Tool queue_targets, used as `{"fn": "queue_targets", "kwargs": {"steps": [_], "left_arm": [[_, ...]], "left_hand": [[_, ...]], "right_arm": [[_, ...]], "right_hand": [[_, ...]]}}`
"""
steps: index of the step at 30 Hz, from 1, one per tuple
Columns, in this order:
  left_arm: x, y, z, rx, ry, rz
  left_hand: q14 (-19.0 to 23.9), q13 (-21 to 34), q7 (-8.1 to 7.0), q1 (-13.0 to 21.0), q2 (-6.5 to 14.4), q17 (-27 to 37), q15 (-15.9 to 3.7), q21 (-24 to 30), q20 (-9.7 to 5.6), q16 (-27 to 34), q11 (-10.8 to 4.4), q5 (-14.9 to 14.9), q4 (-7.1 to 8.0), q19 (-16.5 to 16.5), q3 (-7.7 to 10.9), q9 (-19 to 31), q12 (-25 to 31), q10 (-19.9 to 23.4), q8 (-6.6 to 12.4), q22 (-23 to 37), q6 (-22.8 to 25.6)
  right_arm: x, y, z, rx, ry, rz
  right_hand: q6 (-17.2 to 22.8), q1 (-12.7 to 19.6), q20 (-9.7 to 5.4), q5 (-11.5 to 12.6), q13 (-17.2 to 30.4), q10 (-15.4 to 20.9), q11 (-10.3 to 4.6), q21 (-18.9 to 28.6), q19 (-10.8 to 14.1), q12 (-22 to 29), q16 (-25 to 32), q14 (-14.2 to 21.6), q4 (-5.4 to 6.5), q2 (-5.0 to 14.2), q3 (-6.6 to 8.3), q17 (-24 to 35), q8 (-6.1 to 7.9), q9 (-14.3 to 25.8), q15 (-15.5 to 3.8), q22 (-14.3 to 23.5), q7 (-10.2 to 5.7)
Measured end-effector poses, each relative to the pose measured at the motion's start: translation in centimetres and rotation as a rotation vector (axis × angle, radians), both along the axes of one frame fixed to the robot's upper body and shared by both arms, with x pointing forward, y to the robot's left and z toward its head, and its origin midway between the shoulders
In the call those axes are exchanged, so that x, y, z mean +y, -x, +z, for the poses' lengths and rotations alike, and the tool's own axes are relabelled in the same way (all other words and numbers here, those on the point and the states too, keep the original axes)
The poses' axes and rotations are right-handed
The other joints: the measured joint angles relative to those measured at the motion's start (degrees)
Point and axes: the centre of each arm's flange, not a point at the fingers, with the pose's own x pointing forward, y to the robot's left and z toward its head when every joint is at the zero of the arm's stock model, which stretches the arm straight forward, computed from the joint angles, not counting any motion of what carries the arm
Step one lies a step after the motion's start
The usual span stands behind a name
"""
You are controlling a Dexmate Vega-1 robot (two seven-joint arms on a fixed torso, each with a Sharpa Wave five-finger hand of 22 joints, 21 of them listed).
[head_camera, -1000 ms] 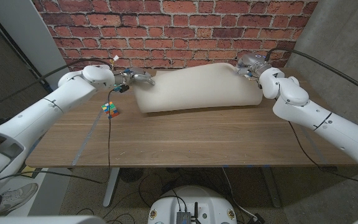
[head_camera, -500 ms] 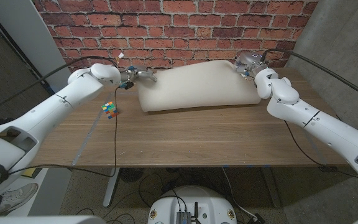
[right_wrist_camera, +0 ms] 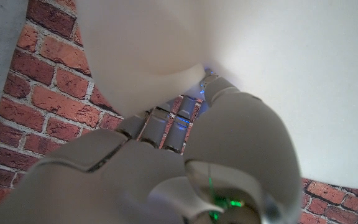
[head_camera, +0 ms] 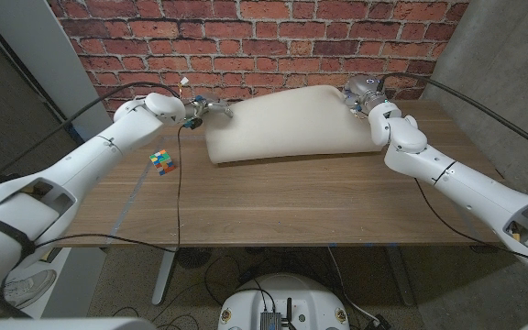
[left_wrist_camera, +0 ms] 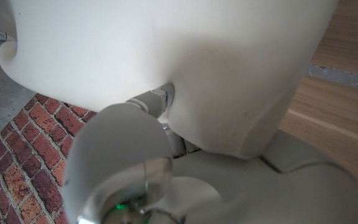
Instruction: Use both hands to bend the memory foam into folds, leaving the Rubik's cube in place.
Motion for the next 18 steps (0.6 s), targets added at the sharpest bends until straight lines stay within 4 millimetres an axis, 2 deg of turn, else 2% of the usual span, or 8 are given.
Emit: {"fn": "queue_targets", "kwargs": {"steps": [8, 16, 18], "left_arm": [[-0.1, -1.2, 0.1, -0.008, 0.048, 0.030], [-0.5, -1.5, 0.8, -0.048, 0.069, 0.062], [-0.6, -2.1, 0.6, -0.050, 0.073, 0.086]], "left_hand": [[0.31, -0.06, 0.09, 0.00, 0.00, 0.00, -0.12, 0.45, -0.32, 0.00, -0.01, -0.01, 0.00, 0.32, 0.00, 0.00, -0.17, 0.01, -0.38, 0.00, 0.10], [0.41, -0.27, 0.20, 0.00, 0.00, -0.01, -0.02, 0.89, 0.00, 0.00, 0.02, -0.12, -0.32, 0.63, 0.17, 0.00, -0.12, 0.22, -0.43, 0.01, 0.21], [0.41, -0.32, 0.21, 0.00, 0.00, -0.12, -0.02, 0.89, 0.00, 0.00, 0.03, -0.13, -0.32, 0.63, 0.17, 0.00, -0.12, 0.23, -0.43, 0.01, 0.21]], "right_arm": [[0.4, -1.5, 0.0, -0.028, 0.005, -0.012], [0.6, -2.8, -0.1, -0.056, 0.007, -0.021], [0.7, -3.0, -0.2, -0.062, 0.008, -0.022]], "right_hand": [[0.00, 0.00, 0.00, 0.00, -0.01, 0.00, 0.00, 0.00, 0.00, 0.00, 0.00, 0.00, 0.09, 0.00, -0.11, 0.28, -0.19, 0.00, 0.00, 0.00, 0.00], [0.00, 0.00, -0.21, -0.45, -0.01, 0.00, 0.00, 0.25, 0.21, -0.13, 0.00, 0.00, 0.06, 0.00, -0.14, 0.27, -0.23, -0.04, 0.00, 0.00, 0.00], [0.00, 0.00, -0.20, -0.45, -0.01, 0.00, 0.00, 0.27, 0.21, -0.22, 0.00, 0.00, 0.06, -0.01, -0.14, 0.27, -0.28, -0.26, 0.00, 0.00, 0.00]]}}
